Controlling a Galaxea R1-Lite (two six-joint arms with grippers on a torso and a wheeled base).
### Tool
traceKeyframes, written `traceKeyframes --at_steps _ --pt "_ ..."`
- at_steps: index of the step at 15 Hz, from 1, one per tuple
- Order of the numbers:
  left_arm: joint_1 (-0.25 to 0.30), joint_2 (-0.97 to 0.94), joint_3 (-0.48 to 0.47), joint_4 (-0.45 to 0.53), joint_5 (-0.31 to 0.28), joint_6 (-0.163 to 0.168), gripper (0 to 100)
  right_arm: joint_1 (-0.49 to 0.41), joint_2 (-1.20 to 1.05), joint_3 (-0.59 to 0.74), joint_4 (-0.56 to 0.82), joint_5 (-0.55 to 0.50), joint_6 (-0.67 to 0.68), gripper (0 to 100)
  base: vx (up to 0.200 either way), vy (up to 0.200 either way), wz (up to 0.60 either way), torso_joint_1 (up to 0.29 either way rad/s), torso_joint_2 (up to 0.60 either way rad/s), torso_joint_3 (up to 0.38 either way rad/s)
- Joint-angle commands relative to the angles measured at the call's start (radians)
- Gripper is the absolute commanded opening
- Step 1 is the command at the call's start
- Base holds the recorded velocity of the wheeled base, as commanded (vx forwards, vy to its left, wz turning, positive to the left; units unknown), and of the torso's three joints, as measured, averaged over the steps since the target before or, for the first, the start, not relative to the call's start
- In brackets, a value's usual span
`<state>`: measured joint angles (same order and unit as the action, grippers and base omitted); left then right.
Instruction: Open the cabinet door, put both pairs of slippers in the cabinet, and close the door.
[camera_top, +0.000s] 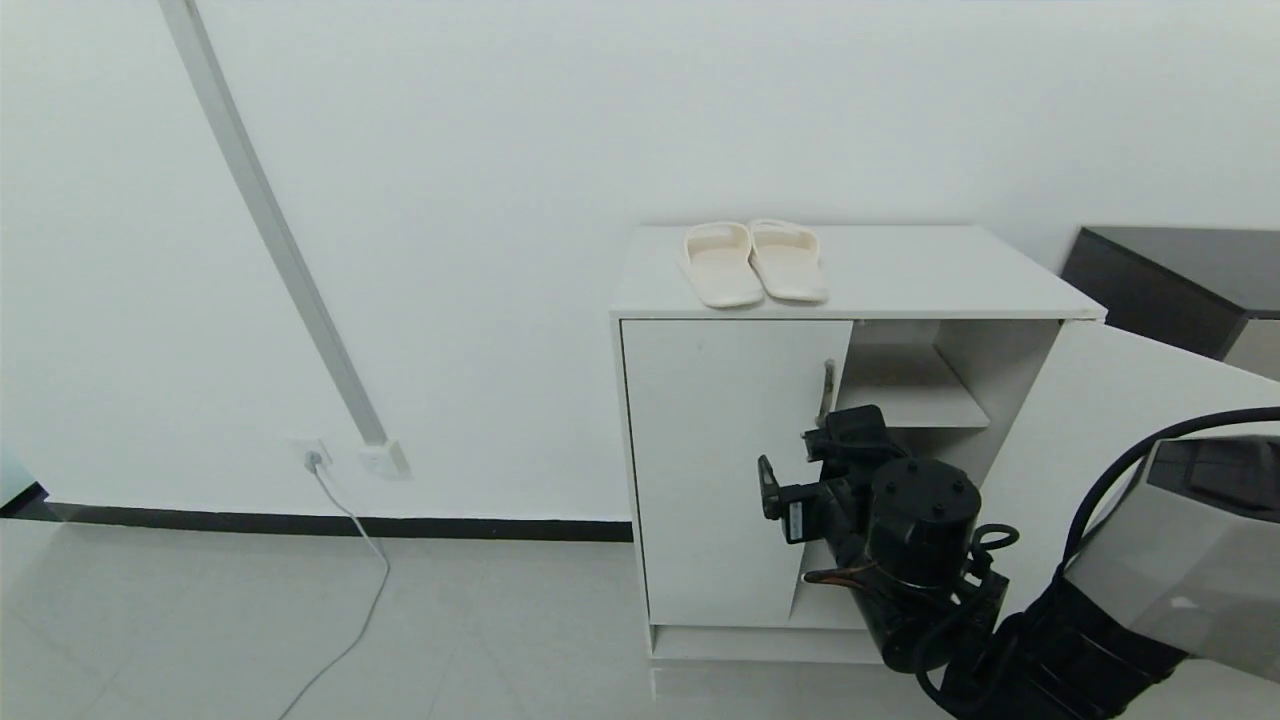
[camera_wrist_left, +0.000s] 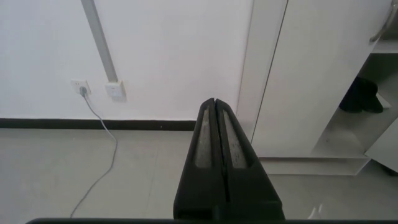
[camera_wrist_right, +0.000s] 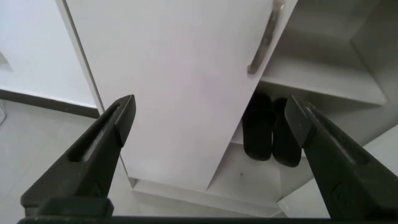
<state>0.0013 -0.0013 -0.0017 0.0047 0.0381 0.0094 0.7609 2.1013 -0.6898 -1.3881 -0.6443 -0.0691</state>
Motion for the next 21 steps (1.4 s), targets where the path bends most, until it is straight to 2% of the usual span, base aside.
traceKeyframes --at_steps 1,6,12,13,17,18,21 --pt "0.000 0.001 0.000 0.000 0.000 0.000 0 0.000 0.000 0.001 0.000 0.000 -0.001 100 0.000 0.000 0.00 0.207 -0.52 -0.315" --pt "0.000 0.001 0.000 0.000 0.000 0.000 0 0.000 0.002 0.013 0.000 0.006 -0.001 100 0.000 0.000 0.00 0.231 -0.55 -0.317" --pt "0.000 0.001 0.000 0.000 -0.003 0.004 0 -0.003 -0.004 -0.020 0.043 0.072 -0.015 100 0.000 0.000 0.00 0.257 -0.57 -0.320" --pt "0.000 0.001 0.000 0.000 -0.003 0.006 0 -0.003 -0.007 -0.043 0.080 0.072 -0.012 100 0.000 0.000 0.00 0.178 -0.39 -0.198" --pt "0.000 0.001 0.000 0.000 -0.006 0.006 0 -0.003 -0.119 -0.261 0.557 0.072 0.140 100 0.000 0.000 0.00 0.024 -0.05 -0.026" --pt "0.000 0.001 0.000 0.000 -0.006 0.006 0 -0.002 -0.136 -0.309 0.629 0.072 0.169 100 0.000 0.000 0.00 0.000 0.00 0.000" --pt "0.000 0.001 0.000 0.000 -0.007 0.008 0 -0.005 -0.135 -0.361 0.659 0.060 0.196 100 0.000 0.000 0.00 0.000 0.00 0.000"
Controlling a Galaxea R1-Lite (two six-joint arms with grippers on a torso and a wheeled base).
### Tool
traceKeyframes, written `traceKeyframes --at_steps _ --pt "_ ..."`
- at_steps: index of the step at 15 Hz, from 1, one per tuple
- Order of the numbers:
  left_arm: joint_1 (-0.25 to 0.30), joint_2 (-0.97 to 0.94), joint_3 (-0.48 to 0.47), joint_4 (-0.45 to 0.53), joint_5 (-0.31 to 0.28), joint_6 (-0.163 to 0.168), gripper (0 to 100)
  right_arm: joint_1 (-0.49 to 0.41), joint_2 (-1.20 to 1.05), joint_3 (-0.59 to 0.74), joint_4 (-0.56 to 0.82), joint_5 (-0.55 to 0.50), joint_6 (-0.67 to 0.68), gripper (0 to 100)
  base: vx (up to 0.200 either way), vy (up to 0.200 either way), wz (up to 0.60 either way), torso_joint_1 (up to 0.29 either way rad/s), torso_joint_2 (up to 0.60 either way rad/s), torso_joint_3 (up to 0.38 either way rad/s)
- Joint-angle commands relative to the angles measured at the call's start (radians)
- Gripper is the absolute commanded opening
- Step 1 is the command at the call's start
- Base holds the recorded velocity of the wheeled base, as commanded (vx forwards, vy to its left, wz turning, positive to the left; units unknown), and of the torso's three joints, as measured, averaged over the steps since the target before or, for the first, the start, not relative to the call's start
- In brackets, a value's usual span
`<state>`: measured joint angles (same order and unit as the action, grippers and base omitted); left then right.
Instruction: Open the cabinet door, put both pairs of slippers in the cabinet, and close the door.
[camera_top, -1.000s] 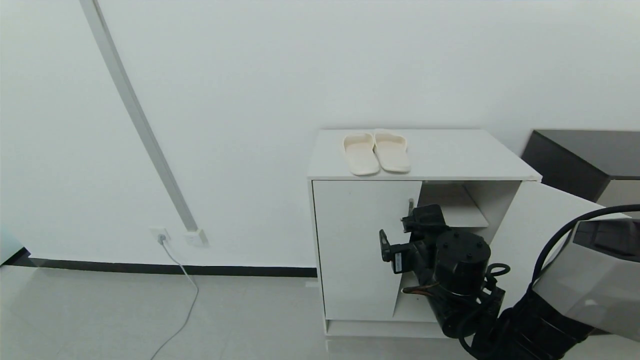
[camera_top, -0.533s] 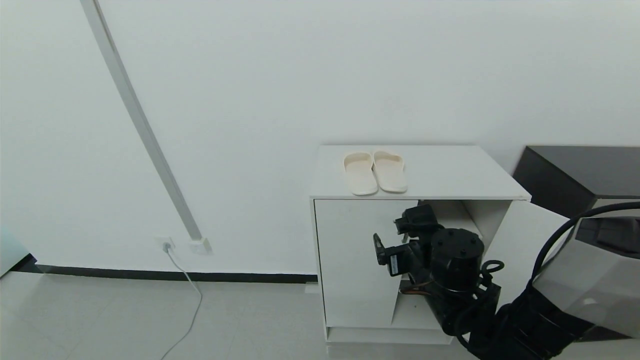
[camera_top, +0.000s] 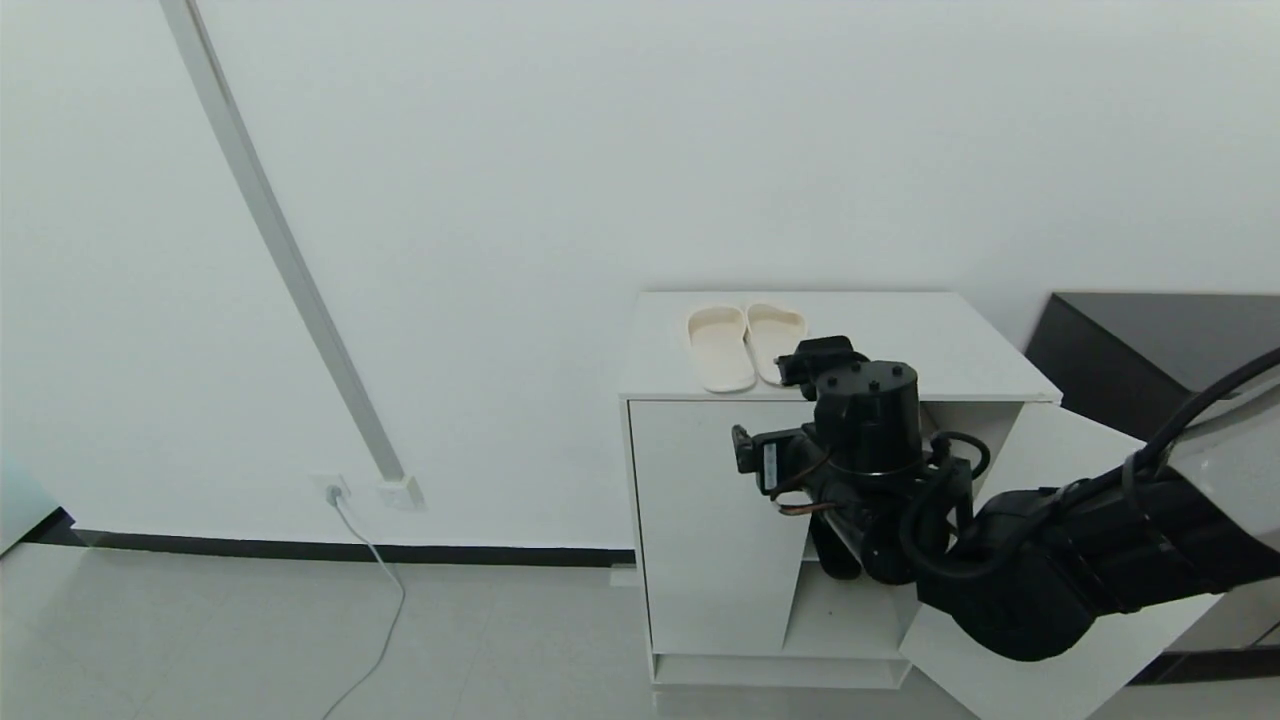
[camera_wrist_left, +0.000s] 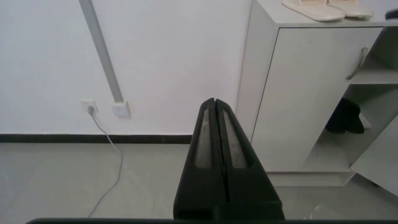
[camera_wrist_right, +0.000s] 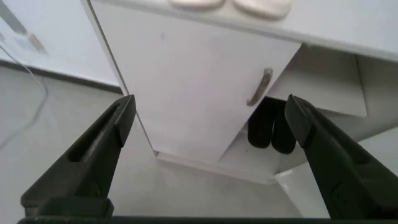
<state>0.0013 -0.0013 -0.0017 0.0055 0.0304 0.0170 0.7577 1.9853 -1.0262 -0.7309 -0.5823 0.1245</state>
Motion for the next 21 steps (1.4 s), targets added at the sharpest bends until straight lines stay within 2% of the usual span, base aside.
traceKeyframes --at_steps 1,3,15,21 --pt "0.000 0.001 0.000 0.001 0.000 0.000 0 -0.008 -0.011 -0.023 -0.013 -0.004 0.003 100 0.000 0.000 0.00 0.000 0.00 0.000" --pt "0.000 0.001 0.000 0.001 0.000 0.000 0 -0.018 0.010 -0.017 -0.067 -0.005 -0.003 100 0.000 0.000 0.00 0.000 0.00 0.000" --pt "0.000 0.001 0.000 0.001 -0.001 0.000 0 -0.031 0.061 -0.014 -0.082 -0.004 -0.006 100 0.200 0.000 0.00 0.005 0.00 0.002" --pt "0.000 0.001 0.000 0.001 -0.001 0.000 0 -0.060 0.116 -0.063 -0.074 0.033 -0.006 100 0.167 0.000 0.00 0.002 0.00 0.003"
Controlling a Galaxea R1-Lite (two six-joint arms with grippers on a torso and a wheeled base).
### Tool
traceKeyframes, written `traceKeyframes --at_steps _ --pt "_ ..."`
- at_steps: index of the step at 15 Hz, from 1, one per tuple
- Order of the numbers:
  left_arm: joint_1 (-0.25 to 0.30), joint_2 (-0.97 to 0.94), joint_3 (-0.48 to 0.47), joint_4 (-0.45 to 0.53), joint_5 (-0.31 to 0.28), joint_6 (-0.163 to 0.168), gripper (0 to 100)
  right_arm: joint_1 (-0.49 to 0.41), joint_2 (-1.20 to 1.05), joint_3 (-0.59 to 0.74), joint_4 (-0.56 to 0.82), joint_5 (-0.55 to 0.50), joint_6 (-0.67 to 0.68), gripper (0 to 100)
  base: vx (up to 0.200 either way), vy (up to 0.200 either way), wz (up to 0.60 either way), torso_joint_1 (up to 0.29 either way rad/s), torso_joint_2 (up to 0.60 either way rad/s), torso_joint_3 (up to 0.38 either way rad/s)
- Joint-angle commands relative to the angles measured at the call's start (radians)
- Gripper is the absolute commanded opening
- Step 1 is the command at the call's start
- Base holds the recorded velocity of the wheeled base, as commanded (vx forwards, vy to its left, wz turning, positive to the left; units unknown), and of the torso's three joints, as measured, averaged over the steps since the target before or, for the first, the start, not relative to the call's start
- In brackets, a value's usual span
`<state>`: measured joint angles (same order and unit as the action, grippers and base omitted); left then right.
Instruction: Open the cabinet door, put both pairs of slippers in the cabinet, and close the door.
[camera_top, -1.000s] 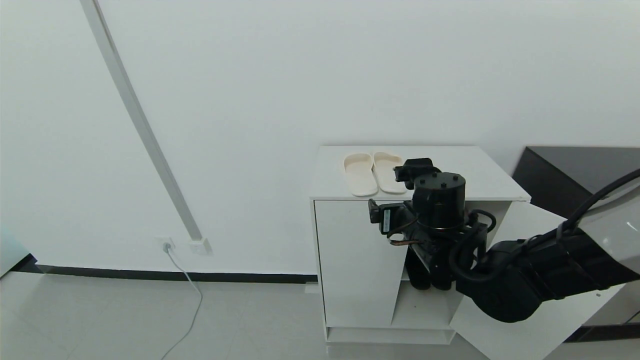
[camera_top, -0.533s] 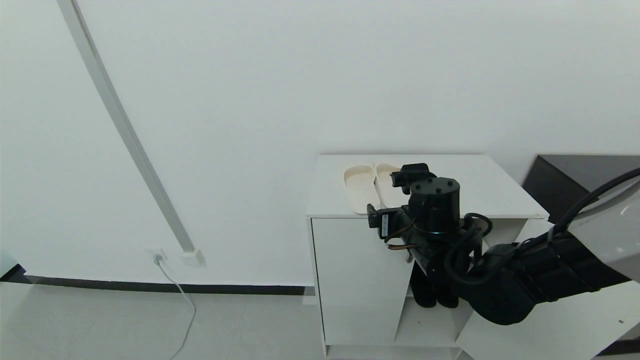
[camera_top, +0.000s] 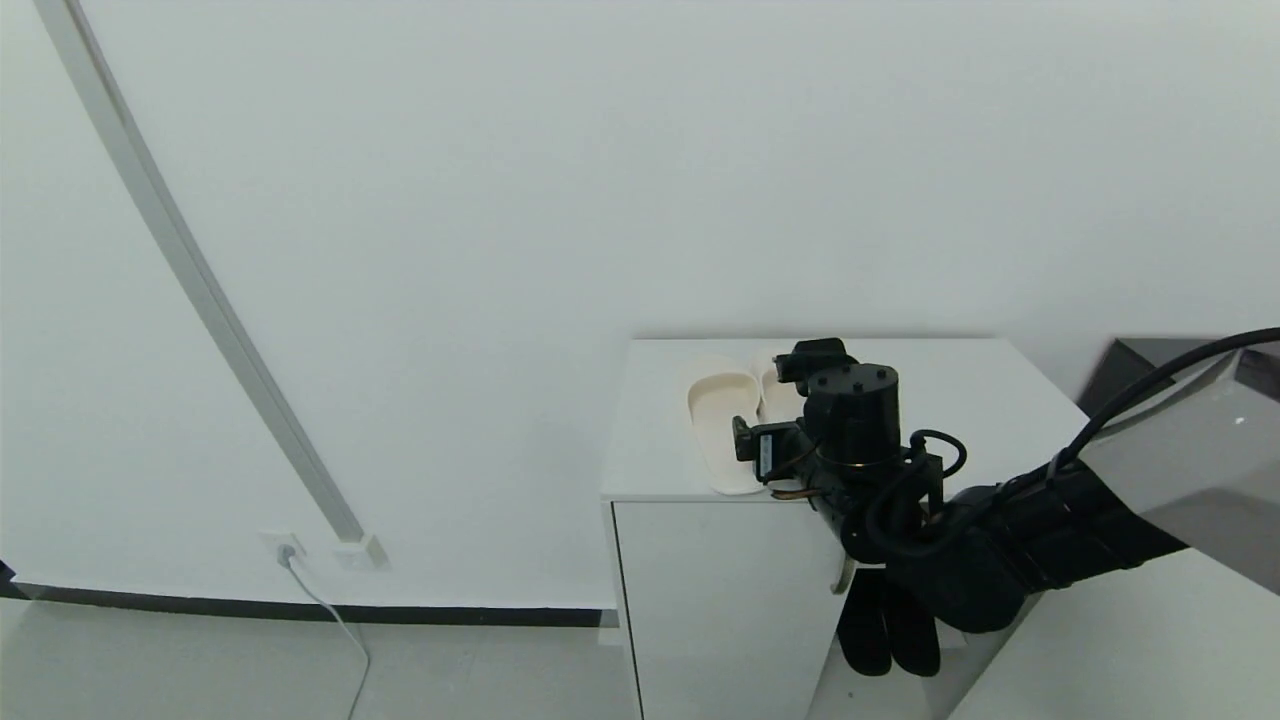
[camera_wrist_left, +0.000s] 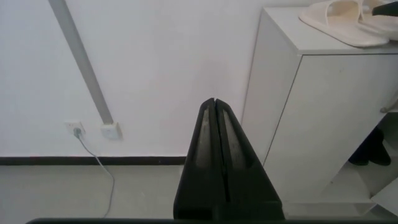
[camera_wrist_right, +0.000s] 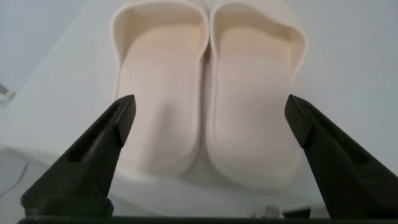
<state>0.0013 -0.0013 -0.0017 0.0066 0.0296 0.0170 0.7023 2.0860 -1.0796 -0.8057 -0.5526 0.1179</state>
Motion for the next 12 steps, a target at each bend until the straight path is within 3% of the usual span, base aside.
traceKeyframes --at_steps 1,6,12 --pt "0.000 0.001 0.000 0.000 0.000 0.000 0 -0.011 0.017 -0.016 0.008 0.005 0.000 100 0.000 0.000 0.00 0.000 0.00 0.000" --pt "0.000 0.001 0.000 0.000 0.000 0.000 0 -0.021 0.049 -0.033 0.013 0.023 0.006 100 0.000 0.000 0.00 0.000 0.00 0.000" --pt "0.000 0.001 0.000 0.000 0.000 0.000 0 -0.024 0.166 -0.160 0.010 0.022 0.009 100 0.000 0.000 0.00 0.000 0.00 0.000"
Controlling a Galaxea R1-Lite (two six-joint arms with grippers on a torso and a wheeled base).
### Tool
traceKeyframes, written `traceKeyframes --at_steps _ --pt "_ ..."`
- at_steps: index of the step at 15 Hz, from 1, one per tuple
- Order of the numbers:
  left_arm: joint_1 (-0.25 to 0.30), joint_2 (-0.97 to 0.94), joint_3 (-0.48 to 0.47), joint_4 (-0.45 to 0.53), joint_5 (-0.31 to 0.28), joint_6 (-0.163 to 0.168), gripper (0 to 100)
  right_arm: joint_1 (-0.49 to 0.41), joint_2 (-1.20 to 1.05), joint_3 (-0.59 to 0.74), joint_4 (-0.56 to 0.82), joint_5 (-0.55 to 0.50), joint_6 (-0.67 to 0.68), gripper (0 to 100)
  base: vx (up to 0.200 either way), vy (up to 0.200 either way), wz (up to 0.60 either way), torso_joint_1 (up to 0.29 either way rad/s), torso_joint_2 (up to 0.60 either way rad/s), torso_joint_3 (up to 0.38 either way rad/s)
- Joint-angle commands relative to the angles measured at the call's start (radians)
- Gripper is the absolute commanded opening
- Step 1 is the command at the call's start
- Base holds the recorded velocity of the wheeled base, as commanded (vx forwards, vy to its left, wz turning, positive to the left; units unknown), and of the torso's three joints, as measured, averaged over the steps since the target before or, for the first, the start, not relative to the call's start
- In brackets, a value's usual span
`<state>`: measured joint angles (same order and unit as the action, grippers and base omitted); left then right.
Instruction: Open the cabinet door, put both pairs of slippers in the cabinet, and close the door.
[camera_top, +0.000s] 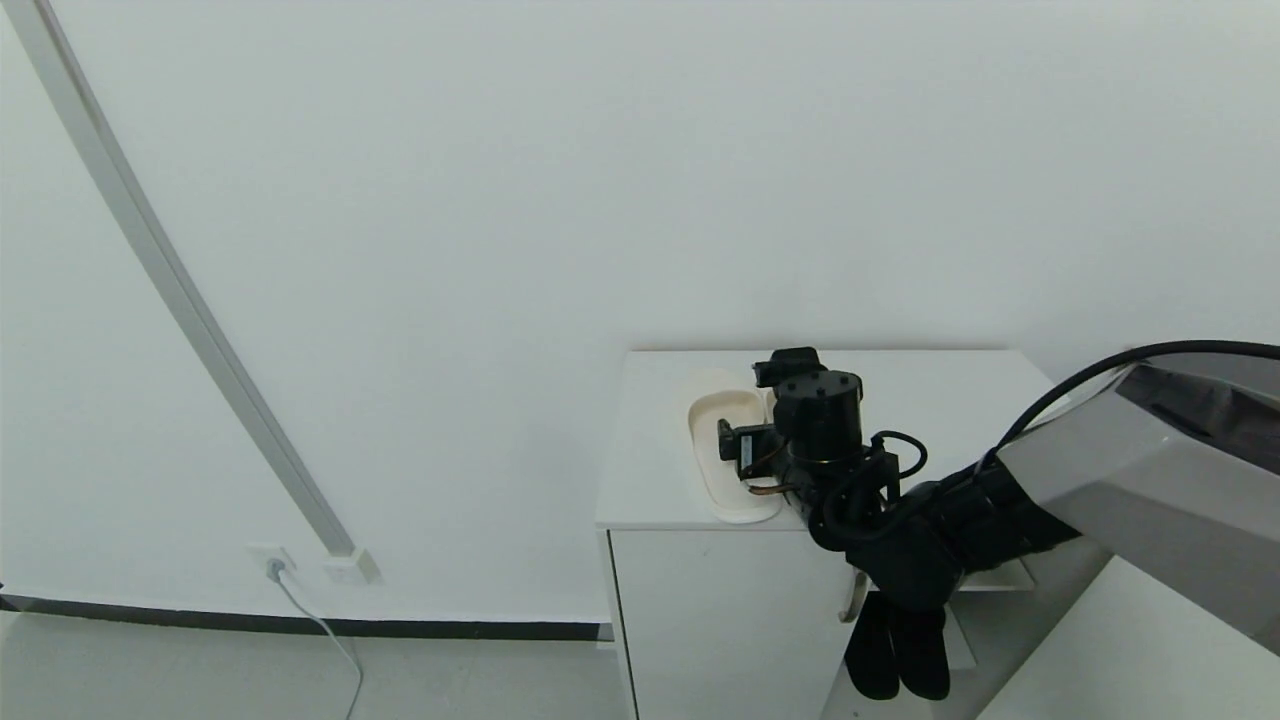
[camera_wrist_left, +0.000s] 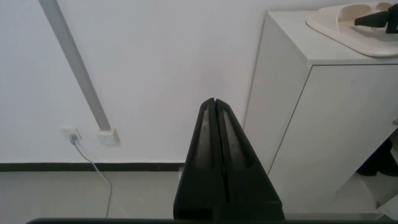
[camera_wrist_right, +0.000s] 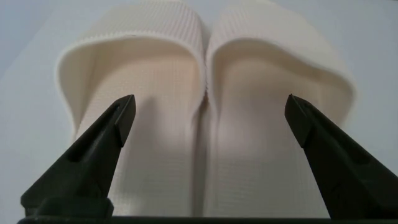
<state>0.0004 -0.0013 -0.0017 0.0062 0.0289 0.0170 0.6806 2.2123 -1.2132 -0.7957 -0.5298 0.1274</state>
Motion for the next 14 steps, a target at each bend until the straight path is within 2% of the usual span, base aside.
traceKeyframes --at_steps 1,8,9,14 --pt "0.001 0.001 0.000 0.000 0.000 0.000 0 -0.004 0.050 -0.043 0.000 -0.001 0.000 100 0.000 0.000 0.00 0.000 0.00 0.000" --pt "0.001 0.001 0.000 -0.002 0.005 0.000 0 -0.027 0.109 -0.120 0.006 0.001 -0.003 100 0.000 0.000 0.00 0.000 0.00 0.000" --pt "0.001 0.001 0.000 0.000 0.005 -0.002 0 -0.030 0.109 -0.123 0.006 0.001 -0.003 0 0.000 0.000 0.00 0.000 0.00 0.000" --pt "0.001 0.001 0.000 -0.002 0.005 -0.002 0 -0.030 0.106 -0.124 0.003 0.001 -0.003 0 0.000 0.000 0.00 0.000 0.00 0.000"
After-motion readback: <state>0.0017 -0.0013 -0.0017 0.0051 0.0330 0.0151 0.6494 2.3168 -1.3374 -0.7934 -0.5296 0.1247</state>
